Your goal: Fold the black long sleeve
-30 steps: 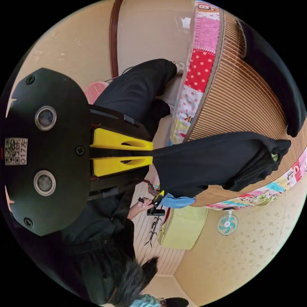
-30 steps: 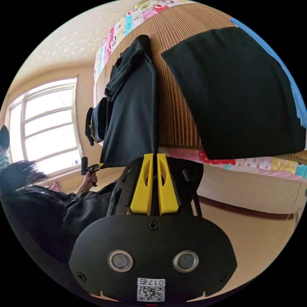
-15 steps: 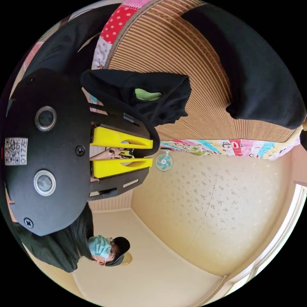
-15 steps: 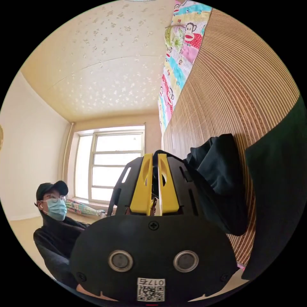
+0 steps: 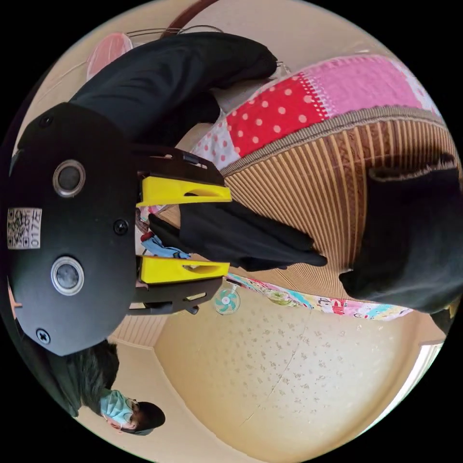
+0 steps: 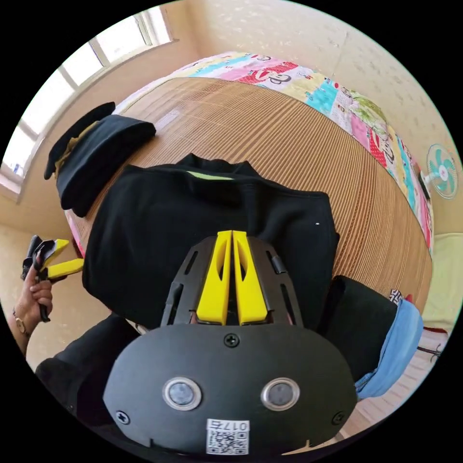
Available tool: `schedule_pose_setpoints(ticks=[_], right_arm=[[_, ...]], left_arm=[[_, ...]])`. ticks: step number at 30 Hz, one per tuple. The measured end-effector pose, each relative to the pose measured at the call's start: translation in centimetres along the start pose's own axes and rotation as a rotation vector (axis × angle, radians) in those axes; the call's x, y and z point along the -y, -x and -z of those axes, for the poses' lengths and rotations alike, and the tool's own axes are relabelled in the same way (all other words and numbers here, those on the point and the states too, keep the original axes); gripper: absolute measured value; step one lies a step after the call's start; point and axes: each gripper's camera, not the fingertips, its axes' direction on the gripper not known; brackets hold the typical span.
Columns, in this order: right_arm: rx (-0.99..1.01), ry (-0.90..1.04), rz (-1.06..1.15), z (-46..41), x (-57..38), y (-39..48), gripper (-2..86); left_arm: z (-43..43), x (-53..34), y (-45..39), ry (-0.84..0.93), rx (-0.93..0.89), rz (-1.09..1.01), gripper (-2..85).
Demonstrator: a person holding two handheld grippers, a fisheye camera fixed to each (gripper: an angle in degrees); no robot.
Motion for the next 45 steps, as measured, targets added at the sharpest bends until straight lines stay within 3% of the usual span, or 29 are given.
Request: schedule_pose_setpoints(ticks=[1,3,5,8,13,18,22,25,28,32,36,39,42,44,45], right_arm=[[-0.014,0.131,0.033,-3.7,-0.2,0.2,0.3],[0.001,0.069,0.058,-3.9,-0.7,0.0,0.4],[0.039,0.133,0.025,-3.5,0.1,-0.6,0.4],[0.22,-0.025,-0.033,0.0,-1.5,-1.9,0.4],[0.454,-0.097,0.032,0.9,-4.2,0.4,0.4],[0.365,0.05,0.044,-3.7,-5.6,3.6,0.5],[0.401,-0.03,-0.027,-4.7,-6.8,1.5,0.5],[0.535,-0.057,-0.186,-5.1,-7.6,-1.5,0.4],[0.716,-0.04,-0.188,-5.3,-7.3,-2.5,0.3],[0.815,0.113,0.109,-1.0,-4.2,-3.6,0.3],[0.794,-0.099,0.007,5.5,-8.1,-13.2,0.4],[0.654,-0.126,-0.17,7.3,-14.3,-22.5,0.6],[0.61,-0.007,-0.3,6.0,-20.4,-29.9,0.9],[0.596,0.082,-0.396,5.3,-24.5,-34.0,1.5],[0.606,0.088,-0.412,5.4,-25.3,-34.7,1.7]], left_arm=[[-0.2,-0.4,0.5,0.0,-0.004,0.009,16.7],[-1.0,-1.6,1.6,0.004,0.016,0.001,16.8],[-1.6,-2.0,1.8,-0.01,0.021,-0.019,16.7],[-2.2,-1.9,2.4,-0.032,0.027,-0.011,15.3],[-3.1,-2.6,2.6,-0.034,0.067,-0.034,12.9],[-3.0,-6.0,3.3,-0.183,0.277,0.023,17.2],[-6.6,-5.8,6.4,-0.08,0.153,0.05,15.3],[-5.8,-6.0,6.8,-0.202,0.098,0.127,7.4],[-4.7,-5.4,0.9,-0.237,0.024,-0.101,6.0],[-9.3,-5.8,-12.3,-0.023,0.123,-0.595,5.5],[-22.1,-12.8,-18.7,0.408,0.176,-1.034,5.5],[-31.2,-19.9,-16.0,0.749,0.191,-1.142,5.7],[-36.6,-24.8,-10.4,1.013,0.282,-1.132,6.6],[-36.9,-25.1,-7.7,1.007,0.321,-1.073,8.9],[-35.8,-24.1,-6.7,0.907,0.323,-1.019,10.6]])
